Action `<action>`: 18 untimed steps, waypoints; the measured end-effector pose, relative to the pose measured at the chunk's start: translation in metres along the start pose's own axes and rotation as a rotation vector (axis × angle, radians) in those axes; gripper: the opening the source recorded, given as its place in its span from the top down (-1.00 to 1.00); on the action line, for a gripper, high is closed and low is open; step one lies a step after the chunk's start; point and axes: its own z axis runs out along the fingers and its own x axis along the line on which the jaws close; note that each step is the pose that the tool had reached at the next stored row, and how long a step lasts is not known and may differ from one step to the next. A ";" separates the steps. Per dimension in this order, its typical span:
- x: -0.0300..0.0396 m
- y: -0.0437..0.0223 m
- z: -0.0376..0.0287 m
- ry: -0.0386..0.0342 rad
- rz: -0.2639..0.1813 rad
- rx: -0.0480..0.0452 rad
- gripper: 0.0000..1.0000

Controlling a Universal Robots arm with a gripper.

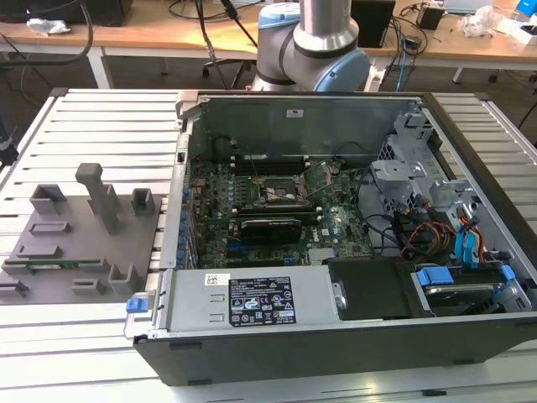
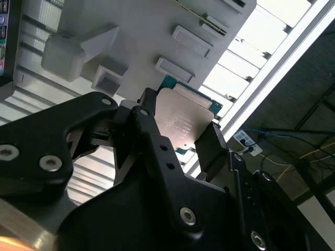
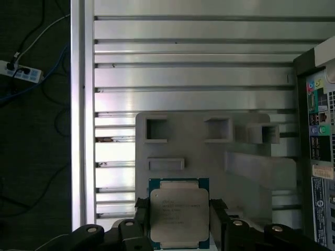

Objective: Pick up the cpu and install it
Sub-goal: 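Pick up the cpu and move it towards the insertion slot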

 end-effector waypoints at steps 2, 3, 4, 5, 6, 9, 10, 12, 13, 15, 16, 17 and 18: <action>-0.0002 0.0006 -0.0056 -0.0012 0.000 0.0000 -0.09; -0.0003 0.0009 -0.0085 -0.0019 0.000 -0.0001 -0.09; -0.0005 0.0014 -0.0118 -0.0028 0.000 -0.0001 -0.09; -0.0006 0.0018 -0.0147 -0.0034 0.000 -0.0001 -0.09; -0.0007 0.0021 -0.0173 -0.0039 0.000 -0.0001 -0.09; -0.0012 0.0030 -0.0275 -0.0056 0.000 -0.0001 -0.09; -0.0014 0.0035 -0.0314 -0.0063 0.000 -0.0002 -0.09; -0.0016 0.0040 -0.0367 -0.0077 0.000 -0.0002 -0.09; -0.0016 0.0040 -0.0366 -0.0079 0.000 -0.0003 -0.09; -0.0016 0.0040 -0.0367 -0.0079 0.000 -0.0002 -0.09; -0.0016 0.0041 -0.0367 -0.0079 0.000 -0.0002 -0.09; -0.0022 0.0042 -0.0369 -0.0076 0.000 0.0000 -0.09; -0.0029 0.0041 -0.0368 -0.0076 0.000 -0.0001 -0.09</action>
